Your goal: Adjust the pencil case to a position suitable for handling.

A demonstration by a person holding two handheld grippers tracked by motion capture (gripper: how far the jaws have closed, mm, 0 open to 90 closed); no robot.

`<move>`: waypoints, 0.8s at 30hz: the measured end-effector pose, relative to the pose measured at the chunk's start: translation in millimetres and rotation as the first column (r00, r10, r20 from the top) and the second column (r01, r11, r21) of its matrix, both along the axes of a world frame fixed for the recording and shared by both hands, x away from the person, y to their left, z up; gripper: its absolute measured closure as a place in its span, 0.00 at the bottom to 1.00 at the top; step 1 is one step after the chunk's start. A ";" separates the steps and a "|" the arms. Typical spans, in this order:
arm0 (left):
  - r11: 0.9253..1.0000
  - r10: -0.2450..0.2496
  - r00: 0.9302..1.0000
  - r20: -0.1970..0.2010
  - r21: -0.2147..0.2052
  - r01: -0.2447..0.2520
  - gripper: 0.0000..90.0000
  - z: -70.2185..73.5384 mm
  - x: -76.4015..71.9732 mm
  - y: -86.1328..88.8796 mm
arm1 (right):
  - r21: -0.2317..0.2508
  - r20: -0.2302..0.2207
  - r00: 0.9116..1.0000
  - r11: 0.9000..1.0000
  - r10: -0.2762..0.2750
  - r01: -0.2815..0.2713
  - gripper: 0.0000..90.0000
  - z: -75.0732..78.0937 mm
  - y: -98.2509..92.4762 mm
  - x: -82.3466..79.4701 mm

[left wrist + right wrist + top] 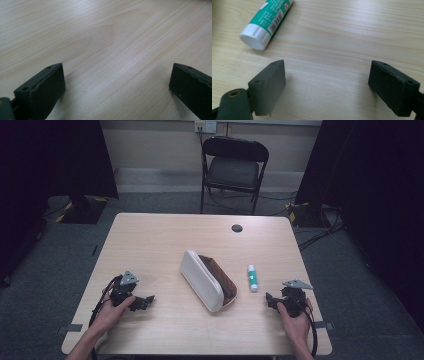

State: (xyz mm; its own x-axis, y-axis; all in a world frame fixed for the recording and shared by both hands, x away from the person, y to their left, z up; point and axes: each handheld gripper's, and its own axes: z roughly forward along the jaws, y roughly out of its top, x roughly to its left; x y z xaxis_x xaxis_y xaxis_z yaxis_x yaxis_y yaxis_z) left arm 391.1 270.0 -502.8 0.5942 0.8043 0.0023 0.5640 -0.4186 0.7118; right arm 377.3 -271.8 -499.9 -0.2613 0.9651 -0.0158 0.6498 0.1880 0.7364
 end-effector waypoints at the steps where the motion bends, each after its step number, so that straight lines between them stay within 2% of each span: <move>1: 1.000 -0.001 1.000 0.000 0.000 0.001 0.00 0.0 0.1 0.1 | 0.000 0.000 1.000 1.000 -0.004 0.004 0.15 0.0 -0.1 0.0; 5: 1.000 -0.005 1.000 0.000 0.001 0.005 0.00 0.4 -0.1 0.6 | 0.000 -0.001 1.000 1.000 -0.009 0.009 0.15 -0.1 -0.5 0.2; 9: 1.000 -0.009 1.000 -0.010 0.008 0.009 0.09 3.1 -1.7 1.2 | -0.003 -0.016 1.000 1.000 -0.003 0.003 0.17 2.0 -2.3 -1.0; 11: 1.000 -0.003 1.000 -0.001 0.009 0.003 0.17 4.9 -2.6 1.1 | -0.005 -0.018 1.000 1.000 0.004 -0.004 0.19 4.4 -2.3 -2.7; 13: 1.000 0.006 1.000 -0.003 0.006 -0.006 0.19 5.7 -3.3 0.9 | -0.017 0.011 1.000 1.000 0.011 -0.011 0.21 8.3 -1.5 -6.2; 15: 1.000 0.007 1.000 -0.011 0.002 -0.007 0.19 6.4 -4.5 0.5 | -0.004 0.049 0.999 1.000 0.010 -0.010 0.28 14.7 -0.1 -11.5; 16: 1.000 0.008 1.000 -0.005 0.002 -0.008 0.20 7.2 -4.8 0.6 | 0.012 0.053 0.998 1.000 0.023 -0.024 0.34 16.9 -0.4 -13.6; 17: 1.000 0.009 1.000 -0.002 -0.003 -0.009 0.21 8.7 -5.7 0.7 | 0.026 0.060 0.997 0.999 0.039 -0.040 0.36 19.1 -0.8 -15.5; 18: 1.000 0.004 1.000 0.000 -0.002 -0.004 0.21 9.8 -6.2 0.8 | 0.039 0.068 0.996 0.998 0.051 -0.054 0.34 22.7 0.0 -17.7; 22: 1.000 0.001 1.000 0.009 -0.014 -0.001 0.21 14.4 -10.1 -1.7 | 0.066 0.079 0.993 0.993 0.090 -0.095 0.40 32.9 5.5 -21.9; 24: 0.998 -0.015 1.000 0.012 -0.064 0.016 0.21 17.9 -12.5 -3.6 | 0.072 0.087 0.987 0.988 0.134 -0.140 0.44 38.6 13.2 -24.6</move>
